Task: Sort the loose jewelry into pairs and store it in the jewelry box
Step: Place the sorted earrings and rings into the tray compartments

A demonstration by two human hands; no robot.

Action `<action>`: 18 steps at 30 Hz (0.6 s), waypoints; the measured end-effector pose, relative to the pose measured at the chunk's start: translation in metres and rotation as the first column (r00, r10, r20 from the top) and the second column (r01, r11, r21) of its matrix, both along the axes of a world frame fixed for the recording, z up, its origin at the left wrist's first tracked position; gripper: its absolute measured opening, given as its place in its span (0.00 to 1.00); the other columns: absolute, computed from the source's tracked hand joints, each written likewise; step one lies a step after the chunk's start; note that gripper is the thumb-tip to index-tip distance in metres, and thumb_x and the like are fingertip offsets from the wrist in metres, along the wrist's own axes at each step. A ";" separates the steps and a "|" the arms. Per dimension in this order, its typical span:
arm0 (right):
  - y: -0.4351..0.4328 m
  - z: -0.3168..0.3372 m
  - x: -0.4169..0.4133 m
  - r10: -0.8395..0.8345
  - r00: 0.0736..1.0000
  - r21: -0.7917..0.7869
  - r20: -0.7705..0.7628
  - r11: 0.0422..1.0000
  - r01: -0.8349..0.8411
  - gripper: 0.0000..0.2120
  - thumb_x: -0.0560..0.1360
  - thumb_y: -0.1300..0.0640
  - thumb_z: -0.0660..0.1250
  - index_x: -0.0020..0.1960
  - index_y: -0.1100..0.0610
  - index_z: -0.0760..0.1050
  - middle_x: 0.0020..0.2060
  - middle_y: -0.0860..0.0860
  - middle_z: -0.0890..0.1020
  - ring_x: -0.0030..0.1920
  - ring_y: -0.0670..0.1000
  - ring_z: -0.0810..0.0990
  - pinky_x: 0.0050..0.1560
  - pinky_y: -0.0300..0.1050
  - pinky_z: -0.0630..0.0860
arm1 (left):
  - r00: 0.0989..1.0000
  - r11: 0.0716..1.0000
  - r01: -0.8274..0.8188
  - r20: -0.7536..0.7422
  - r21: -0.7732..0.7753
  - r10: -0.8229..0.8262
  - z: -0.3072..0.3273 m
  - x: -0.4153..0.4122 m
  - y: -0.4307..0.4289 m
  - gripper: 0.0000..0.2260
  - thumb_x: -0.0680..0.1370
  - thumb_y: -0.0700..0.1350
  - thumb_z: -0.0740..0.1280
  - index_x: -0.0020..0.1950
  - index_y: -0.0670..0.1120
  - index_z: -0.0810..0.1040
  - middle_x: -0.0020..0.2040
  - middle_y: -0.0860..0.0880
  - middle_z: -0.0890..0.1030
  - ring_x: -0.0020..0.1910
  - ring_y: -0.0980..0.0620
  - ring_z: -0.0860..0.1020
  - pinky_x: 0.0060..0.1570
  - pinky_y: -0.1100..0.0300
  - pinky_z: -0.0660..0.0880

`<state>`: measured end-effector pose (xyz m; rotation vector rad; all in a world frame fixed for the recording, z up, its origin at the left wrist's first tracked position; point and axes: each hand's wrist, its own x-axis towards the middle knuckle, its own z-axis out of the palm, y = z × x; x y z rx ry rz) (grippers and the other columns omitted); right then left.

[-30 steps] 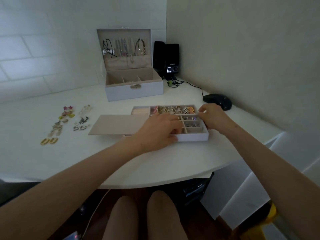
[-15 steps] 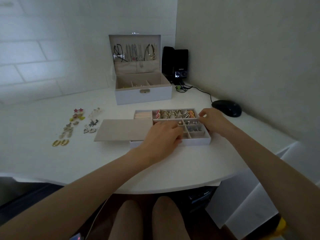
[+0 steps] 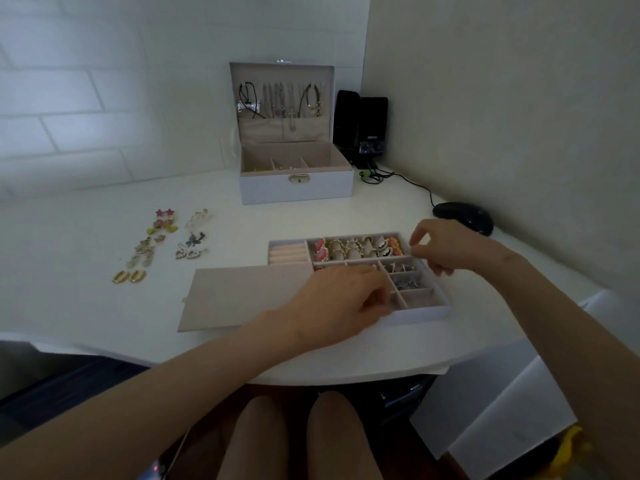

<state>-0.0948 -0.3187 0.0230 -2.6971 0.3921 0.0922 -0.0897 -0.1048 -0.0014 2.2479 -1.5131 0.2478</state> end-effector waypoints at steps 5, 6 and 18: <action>0.036 0.009 0.012 0.103 0.951 0.037 0.290 0.992 -0.119 0.03 0.76 0.56 0.65 0.48 0.54 0.76 0.31 0.48 0.75 0.30 0.46 0.73 0.33 0.39 0.69 | 0.983 0.981 -0.175 -0.077 -0.085 0.169 0.003 0.018 0.011 0.06 0.77 0.49 0.64 0.51 0.49 0.72 0.44 0.56 0.73 0.39 0.57 0.71 0.40 0.63 0.71; 0.045 0.010 0.016 0.144 0.948 0.048 0.283 0.985 -0.164 0.01 0.76 0.56 0.65 0.47 0.53 0.76 0.31 0.47 0.75 0.31 0.45 0.73 0.33 0.38 0.68 | 0.973 0.971 -0.220 -0.093 -0.096 0.212 0.004 0.026 0.016 0.05 0.77 0.49 0.64 0.50 0.49 0.72 0.44 0.56 0.73 0.39 0.57 0.71 0.40 0.63 0.72; 0.157 0.016 0.112 0.381 0.874 0.156 0.302 0.885 -0.439 0.06 0.76 0.62 0.64 0.51 0.57 0.78 0.37 0.48 0.79 0.35 0.44 0.78 0.38 0.36 0.75 | 0.705 0.702 -0.708 -0.139 -0.078 0.696 0.029 0.155 0.113 0.06 0.76 0.47 0.66 0.50 0.46 0.75 0.48 0.49 0.79 0.44 0.50 0.75 0.44 0.57 0.71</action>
